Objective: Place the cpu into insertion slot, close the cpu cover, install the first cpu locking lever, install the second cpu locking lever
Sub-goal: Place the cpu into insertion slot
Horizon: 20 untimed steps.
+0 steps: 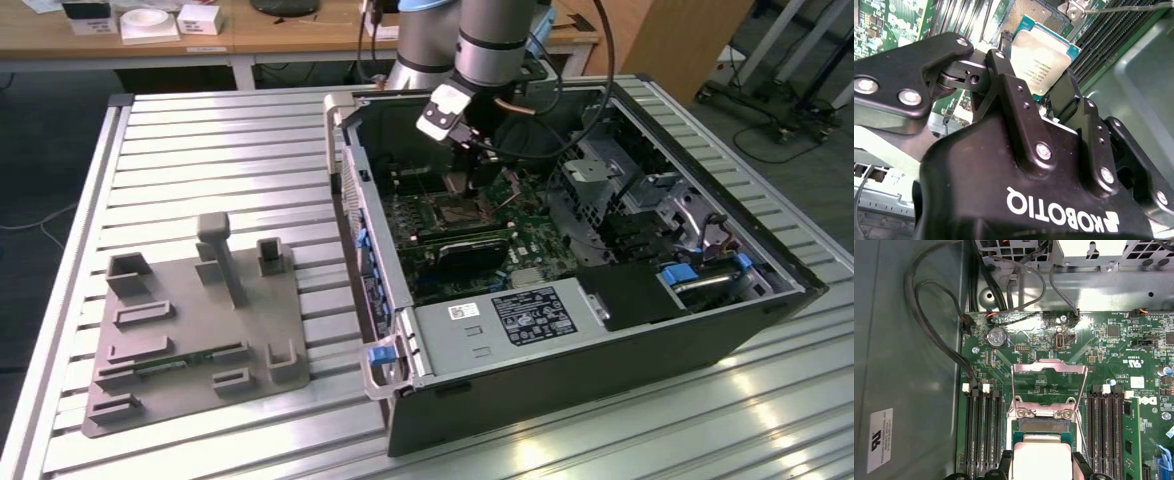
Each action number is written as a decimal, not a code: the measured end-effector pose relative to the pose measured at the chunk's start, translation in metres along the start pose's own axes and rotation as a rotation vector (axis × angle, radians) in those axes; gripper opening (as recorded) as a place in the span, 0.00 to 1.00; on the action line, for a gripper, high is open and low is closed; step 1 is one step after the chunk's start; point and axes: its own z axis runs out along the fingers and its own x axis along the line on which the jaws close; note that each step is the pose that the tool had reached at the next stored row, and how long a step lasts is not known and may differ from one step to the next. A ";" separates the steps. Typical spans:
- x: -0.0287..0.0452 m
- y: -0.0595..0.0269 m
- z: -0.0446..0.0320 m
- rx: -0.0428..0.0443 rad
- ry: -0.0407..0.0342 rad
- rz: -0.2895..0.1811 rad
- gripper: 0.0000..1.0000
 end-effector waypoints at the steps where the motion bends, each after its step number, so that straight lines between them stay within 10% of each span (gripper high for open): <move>1: 0.0000 0.0000 0.0010 0.0000 0.0000 0.000 0.54; 20: -0.0001 -0.0008 0.0146 0.0001 0.0003 0.000 0.54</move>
